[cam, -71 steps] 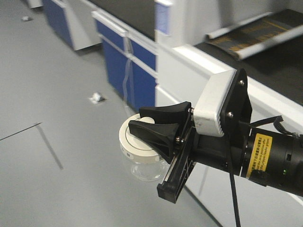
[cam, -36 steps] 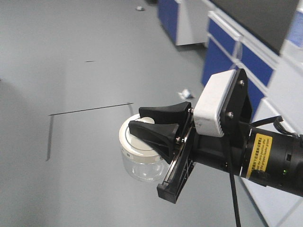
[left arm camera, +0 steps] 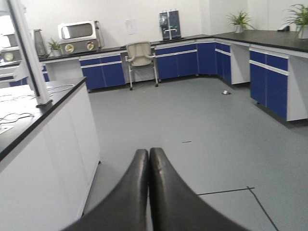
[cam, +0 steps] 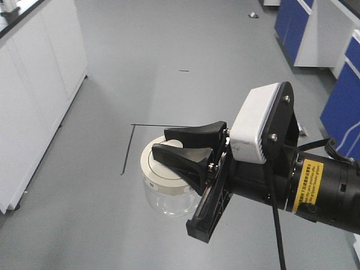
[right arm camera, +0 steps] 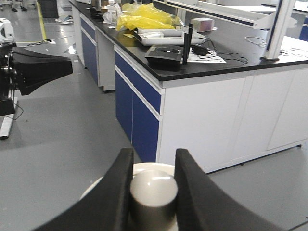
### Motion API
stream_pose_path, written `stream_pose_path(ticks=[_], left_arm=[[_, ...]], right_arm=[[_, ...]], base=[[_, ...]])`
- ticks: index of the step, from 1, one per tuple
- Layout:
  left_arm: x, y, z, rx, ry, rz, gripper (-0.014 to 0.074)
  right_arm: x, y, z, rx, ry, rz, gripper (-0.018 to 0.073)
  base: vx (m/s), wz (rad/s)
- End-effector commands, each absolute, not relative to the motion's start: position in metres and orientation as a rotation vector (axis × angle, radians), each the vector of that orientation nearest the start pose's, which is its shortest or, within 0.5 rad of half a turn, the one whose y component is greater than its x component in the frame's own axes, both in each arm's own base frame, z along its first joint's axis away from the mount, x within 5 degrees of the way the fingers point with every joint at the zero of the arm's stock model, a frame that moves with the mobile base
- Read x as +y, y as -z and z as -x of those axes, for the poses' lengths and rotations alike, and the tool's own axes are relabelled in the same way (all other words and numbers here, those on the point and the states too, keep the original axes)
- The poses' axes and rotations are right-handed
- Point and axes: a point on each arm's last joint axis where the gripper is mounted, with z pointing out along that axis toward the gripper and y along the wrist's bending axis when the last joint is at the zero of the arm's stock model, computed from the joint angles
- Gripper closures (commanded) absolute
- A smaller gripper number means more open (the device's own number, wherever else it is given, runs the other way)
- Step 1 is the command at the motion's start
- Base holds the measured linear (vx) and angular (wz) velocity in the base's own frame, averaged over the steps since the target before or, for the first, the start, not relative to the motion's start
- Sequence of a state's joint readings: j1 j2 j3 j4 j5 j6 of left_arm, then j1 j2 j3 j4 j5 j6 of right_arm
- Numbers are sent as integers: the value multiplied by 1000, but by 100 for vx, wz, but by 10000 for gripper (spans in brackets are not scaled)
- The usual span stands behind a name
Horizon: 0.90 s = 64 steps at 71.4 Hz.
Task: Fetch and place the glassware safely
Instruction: 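Hold the jar in the right gripper while the base turns away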
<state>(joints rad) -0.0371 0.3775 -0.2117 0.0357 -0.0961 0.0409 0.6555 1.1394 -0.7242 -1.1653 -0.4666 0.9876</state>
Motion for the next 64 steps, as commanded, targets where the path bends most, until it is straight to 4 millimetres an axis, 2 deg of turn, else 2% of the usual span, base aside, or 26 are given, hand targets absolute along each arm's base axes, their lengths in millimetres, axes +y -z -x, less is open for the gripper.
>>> stream_pose_path(ticks=[1,29,64], left_arm=[[-4,-283,-94,1455,-17,-79,603],[-4,-283,-94,1455,-17,-79,603],[-4,-283,-94,1455,-17,-79,603]], right_arm=[[178,-345,-165,1372,-799,933,559],[178,-345,-165,1372,-799,933,559],[178,-345,-165,1371,-800,934,559]], base=[[9,28],[14,19],[26,-3]])
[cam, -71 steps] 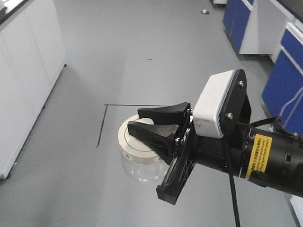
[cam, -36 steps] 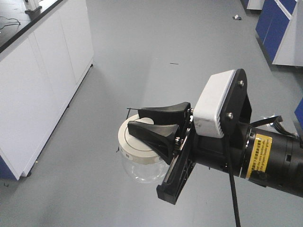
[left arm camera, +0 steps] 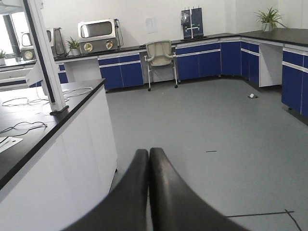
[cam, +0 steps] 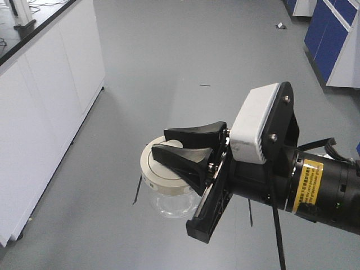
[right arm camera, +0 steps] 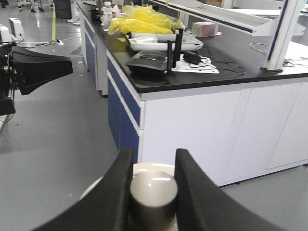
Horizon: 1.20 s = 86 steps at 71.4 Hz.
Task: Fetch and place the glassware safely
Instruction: 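Hold the jar in the right gripper while the base turns away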
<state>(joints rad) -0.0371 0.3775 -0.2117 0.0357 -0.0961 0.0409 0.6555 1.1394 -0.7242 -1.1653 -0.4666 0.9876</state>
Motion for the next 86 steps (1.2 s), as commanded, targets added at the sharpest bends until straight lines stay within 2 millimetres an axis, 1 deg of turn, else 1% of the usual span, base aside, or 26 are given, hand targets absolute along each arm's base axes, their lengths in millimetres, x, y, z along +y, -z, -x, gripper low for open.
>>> stream_pose_path(ticks=[1,43,86], left_arm=[[-4,-283,-94,1455,-17,-79,603],[-4,-283,-94,1455,-17,-79,603],[-4,-283,-94,1455,-17,-79,603]], right_arm=[[178,-345,-165,1371,-800,934,559],[178,-345,-165,1371,-800,934,559],[177,-345,-165,1375,-796,932,559]], base=[[33,-7],[38,-9],[44,-5]])
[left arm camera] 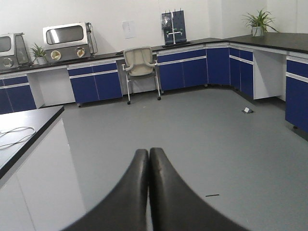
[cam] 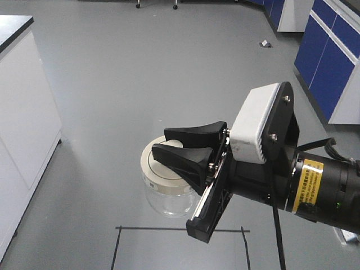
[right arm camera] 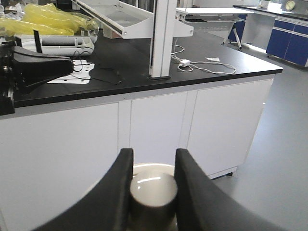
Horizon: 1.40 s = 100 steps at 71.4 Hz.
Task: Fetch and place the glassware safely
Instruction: 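Hold the jar in the right gripper while the base turns away, then keep holding the jar in the right gripper while driving across the lab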
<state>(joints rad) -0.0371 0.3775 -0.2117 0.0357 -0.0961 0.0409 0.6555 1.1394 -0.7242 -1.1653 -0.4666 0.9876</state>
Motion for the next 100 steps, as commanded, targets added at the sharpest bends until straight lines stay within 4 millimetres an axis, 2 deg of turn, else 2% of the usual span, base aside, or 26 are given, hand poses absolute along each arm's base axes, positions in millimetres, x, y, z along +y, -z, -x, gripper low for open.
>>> stream_pose_path(ticks=[1,100], left_arm=[[-4,-283,-94,1455,-17,-79,603],[-4,-283,-94,1455,-17,-79,603]], right_arm=[[177,-345,-165,1375,-796,932,559],[178,-345,-165,1372,-799,933,559]], base=[[46,-3],[49,0]])
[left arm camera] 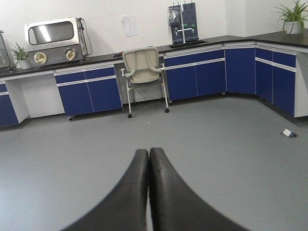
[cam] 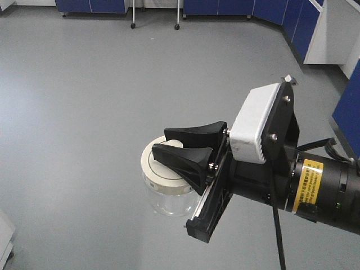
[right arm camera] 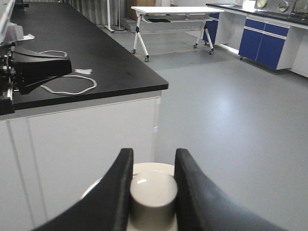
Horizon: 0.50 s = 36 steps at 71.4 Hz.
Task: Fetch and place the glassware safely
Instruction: 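Keep holding the jar in the right gripper while driving across the lab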
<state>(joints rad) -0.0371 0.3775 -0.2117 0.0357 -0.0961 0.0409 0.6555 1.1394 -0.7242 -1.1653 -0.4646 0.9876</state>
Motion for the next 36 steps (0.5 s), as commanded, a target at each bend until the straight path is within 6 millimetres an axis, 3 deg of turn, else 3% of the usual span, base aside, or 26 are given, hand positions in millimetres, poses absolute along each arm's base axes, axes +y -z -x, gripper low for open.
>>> stream_pose_path(ticks=[1,36], left_arm=[[-4,-283,-94,1455,-17,-79,603],[-4,-283,-94,1455,-17,-79,603]], right_arm=[[178,-345,-165,1372,-799,933,559],[178,-345,-165,1372,-799,933,559]], base=[[53,6],[53,-1]])
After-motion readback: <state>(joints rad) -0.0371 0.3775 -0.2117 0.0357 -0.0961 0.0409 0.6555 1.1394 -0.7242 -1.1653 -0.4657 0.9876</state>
